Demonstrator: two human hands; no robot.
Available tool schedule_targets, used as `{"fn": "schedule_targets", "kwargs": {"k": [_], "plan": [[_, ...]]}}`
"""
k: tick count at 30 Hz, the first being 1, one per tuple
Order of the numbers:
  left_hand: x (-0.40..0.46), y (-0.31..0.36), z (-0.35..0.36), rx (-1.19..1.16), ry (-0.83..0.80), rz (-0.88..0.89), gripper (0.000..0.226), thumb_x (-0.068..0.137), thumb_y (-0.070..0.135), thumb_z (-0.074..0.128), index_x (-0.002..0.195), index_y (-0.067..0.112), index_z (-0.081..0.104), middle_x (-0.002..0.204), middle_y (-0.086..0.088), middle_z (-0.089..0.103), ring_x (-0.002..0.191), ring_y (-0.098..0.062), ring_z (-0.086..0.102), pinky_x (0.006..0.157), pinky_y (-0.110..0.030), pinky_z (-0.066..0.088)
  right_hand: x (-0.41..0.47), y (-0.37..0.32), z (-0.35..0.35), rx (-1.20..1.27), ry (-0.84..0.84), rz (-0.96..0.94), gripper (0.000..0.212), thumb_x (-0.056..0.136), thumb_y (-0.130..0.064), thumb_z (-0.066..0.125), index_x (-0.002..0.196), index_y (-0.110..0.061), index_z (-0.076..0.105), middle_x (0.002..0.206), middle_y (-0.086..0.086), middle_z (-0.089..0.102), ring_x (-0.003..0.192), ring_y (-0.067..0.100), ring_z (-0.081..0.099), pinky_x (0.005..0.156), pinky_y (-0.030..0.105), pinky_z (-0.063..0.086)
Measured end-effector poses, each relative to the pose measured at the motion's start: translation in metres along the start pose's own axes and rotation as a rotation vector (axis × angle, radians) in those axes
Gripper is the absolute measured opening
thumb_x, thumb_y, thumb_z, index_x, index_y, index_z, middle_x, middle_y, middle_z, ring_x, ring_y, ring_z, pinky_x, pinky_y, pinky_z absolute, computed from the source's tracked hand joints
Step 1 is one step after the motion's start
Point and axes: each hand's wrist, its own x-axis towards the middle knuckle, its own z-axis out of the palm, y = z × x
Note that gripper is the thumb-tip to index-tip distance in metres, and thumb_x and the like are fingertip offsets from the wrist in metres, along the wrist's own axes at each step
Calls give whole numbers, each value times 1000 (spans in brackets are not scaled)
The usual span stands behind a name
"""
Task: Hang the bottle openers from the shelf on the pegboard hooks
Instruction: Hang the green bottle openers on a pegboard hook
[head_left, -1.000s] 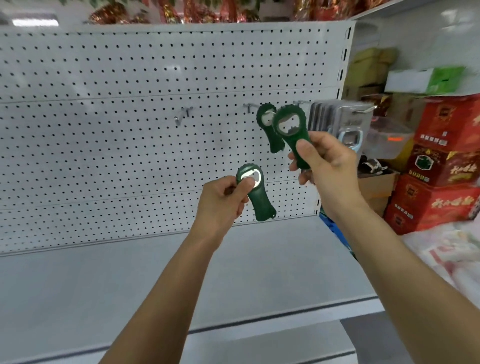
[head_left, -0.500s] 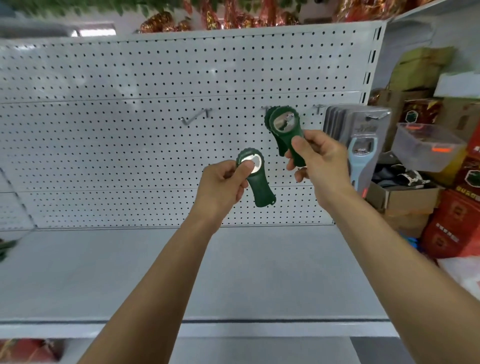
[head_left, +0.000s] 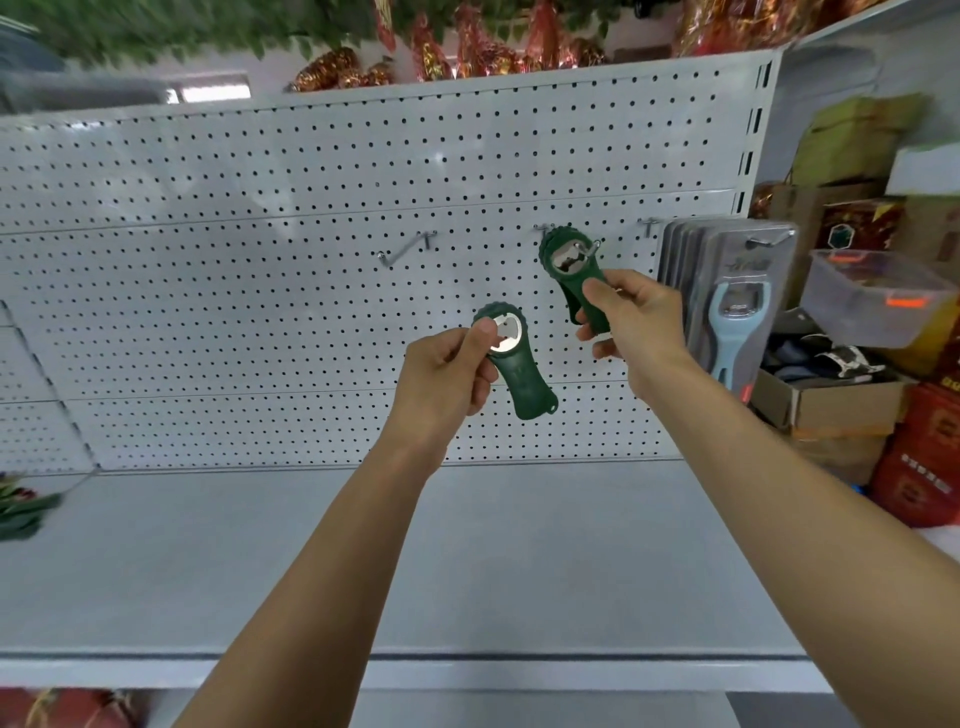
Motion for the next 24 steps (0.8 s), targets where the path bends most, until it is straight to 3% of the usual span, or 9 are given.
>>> {"fn": "schedule_targets", "kwargs": {"k": [8,13,15,17,20,24], "plan": [[-6,-3,6,-26,-13,-25,43,98,34,52,92,-5,66,60,1,55,46,-11,43,46,-20,38,-27,11,-4,-50,58,276,27,96,-33,54,113,-12,50,89,7,62,65,17,60,47,27,50],[-13,-3,17,-26,-37,8,39,99,31,52,89,-3,66,60,0,56,47,-12,45,47,-21,39,-76,13,-2,-125,-150,50,22,96,-33,54,102,-13,62,91,-1,67,78,8,62,74,29,53],[-15,-1,22,-30,-43,30,38,99,29,52,89,-5,65,60,-1,56,48,-12,46,47,-22,39,-85,11,-3,-139,-192,-45,13,94,-23,59,96,-12,65,89,2,69,81,14,66,72,32,56],[-19,0,26,-16,-48,53,34,99,28,52,86,0,66,60,1,57,47,-12,47,47,-22,40,-86,9,-8,-132,-185,-75,8,93,-15,60,95,-9,65,88,10,70,80,28,67,61,34,58],[-22,3,31,27,-52,97,31,98,29,52,90,4,68,63,2,61,48,-12,49,48,-23,41,-84,6,-16,-131,-172,-133,5,93,-11,59,92,-10,64,82,13,68,71,30,63,49,29,55],[-24,-1,32,313,-5,225,19,96,38,53,97,25,67,73,7,64,55,-12,56,57,-25,46,-77,-3,-21,-129,-129,-253,10,94,-10,57,88,-16,62,83,18,66,74,36,62,49,27,54]]}}
